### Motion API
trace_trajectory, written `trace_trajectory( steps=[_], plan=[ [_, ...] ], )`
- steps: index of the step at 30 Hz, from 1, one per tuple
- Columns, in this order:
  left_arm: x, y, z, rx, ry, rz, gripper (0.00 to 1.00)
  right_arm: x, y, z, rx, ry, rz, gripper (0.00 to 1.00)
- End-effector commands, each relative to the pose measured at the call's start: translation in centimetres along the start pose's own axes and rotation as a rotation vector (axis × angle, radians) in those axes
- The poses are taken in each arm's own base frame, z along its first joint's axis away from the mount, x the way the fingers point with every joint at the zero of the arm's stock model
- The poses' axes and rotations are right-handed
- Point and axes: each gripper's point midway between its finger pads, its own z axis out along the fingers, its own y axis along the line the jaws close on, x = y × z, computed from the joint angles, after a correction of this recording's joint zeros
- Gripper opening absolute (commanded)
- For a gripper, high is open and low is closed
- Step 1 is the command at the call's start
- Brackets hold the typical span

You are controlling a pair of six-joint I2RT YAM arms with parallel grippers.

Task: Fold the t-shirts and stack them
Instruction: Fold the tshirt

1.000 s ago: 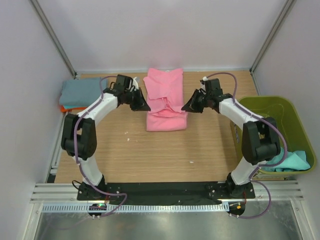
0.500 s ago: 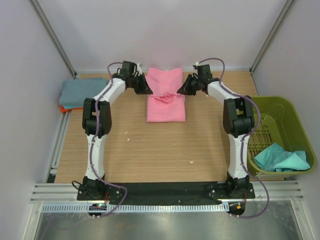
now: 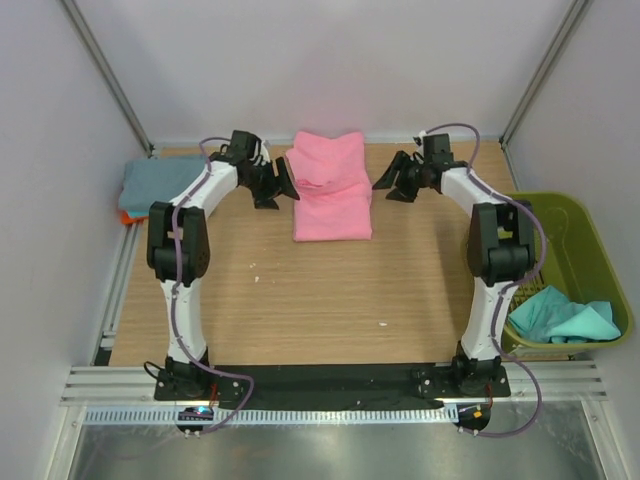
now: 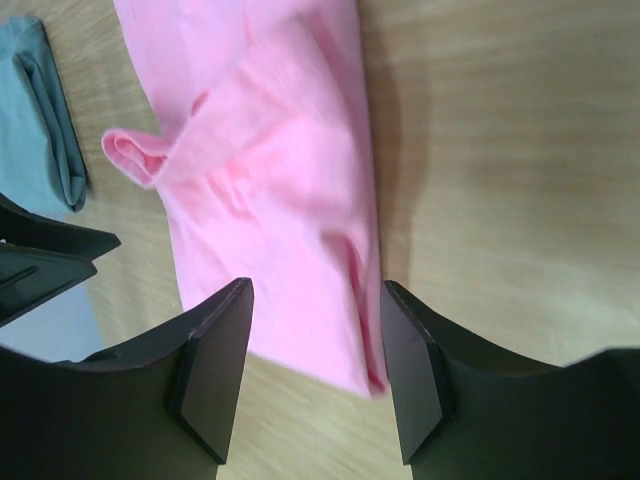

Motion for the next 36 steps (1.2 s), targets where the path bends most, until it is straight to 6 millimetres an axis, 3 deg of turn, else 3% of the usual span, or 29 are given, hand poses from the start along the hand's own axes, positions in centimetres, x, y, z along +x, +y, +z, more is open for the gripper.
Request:
trace_trajectory(
  steps=[1,4,7,10,14,21,27,36],
  plan=[
    [3.5,-0.9,-3.6,0.059,0.08,-0.026,0.72,3.3,0.5,-4.9,-0.028,0.058,0.022,0.59],
    [6.1,-0.4,-3.5,0.078,0.138,-0.077,0.73,7.6,-0.8,-5.5,-0.038,0.132,0.086,0.59],
    [7.0,0.1,-2.9,0.08,0.163,-0.116,0.74,10.4,-2.3,-5.1,-0.03,0.171,0.145,0.59],
    [7.3,0.4,-2.1,0.087,0.178,-0.14,0.75,11.7,-2.8,-4.8,-0.041,0.197,0.168,0.59],
    [7.5,1.0,-1.0,0.072,0.193,-0.153,0.75,12.5,-3.6,-4.0,-0.031,0.224,0.19,0.59],
    [8.2,1.1,0.7,0.075,0.226,-0.182,0.73,11.8,-4.0,-2.4,-0.031,0.215,0.204,0.59],
    [9.4,1.1,1.9,0.073,0.262,-0.208,0.72,11.8,-3.9,-1.5,-0.034,0.223,0.223,0.59],
    [9.4,1.1,2.9,0.067,0.267,-0.213,0.71,13.0,-3.6,-0.5,-0.032,0.265,0.231,0.59]
  ],
)
